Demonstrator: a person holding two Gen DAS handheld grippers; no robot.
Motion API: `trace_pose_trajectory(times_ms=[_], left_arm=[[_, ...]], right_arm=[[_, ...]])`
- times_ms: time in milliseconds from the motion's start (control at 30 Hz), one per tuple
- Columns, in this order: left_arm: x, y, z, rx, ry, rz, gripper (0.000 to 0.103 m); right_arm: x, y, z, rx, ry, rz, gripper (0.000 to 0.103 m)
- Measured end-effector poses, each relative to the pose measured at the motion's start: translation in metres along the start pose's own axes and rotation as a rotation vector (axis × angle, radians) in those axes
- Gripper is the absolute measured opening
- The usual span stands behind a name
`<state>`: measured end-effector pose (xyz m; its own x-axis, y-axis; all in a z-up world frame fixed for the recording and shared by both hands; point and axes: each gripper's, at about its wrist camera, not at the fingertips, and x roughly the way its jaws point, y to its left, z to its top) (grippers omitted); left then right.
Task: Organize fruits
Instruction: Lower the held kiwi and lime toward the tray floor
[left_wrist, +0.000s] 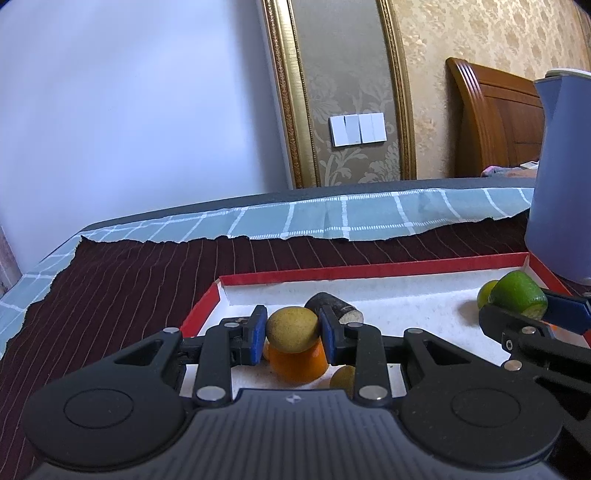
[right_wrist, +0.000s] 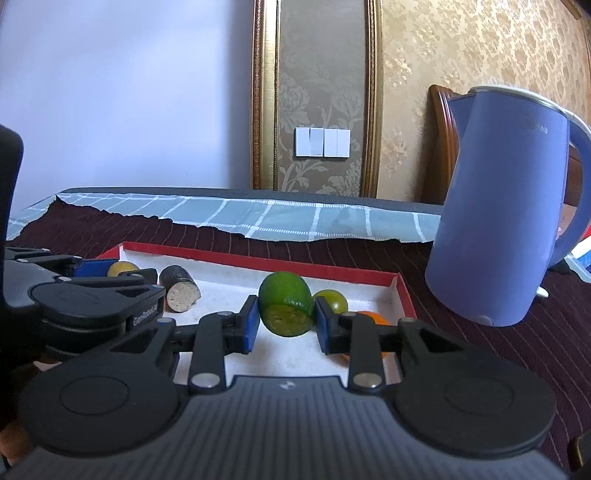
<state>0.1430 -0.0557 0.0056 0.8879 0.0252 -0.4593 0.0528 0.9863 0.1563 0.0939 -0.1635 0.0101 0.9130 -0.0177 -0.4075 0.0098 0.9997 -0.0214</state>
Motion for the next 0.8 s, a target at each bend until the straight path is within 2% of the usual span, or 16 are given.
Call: trace_pose_trajectory(times_ms=[533, 800], left_arm=[[0.007, -0.002, 0.005, 0.0, -0.008, 0.0, 0.03], [0.016, -0.001, 0.011, -0.03, -0.006, 0.002, 0.03]], right_arm=[[0.009, -0.002, 0.003, 0.005, -0.006, -0.002, 0.029], [0.015, -0.01, 0.005, 0.042, -0.007, -0.037, 0.029]])
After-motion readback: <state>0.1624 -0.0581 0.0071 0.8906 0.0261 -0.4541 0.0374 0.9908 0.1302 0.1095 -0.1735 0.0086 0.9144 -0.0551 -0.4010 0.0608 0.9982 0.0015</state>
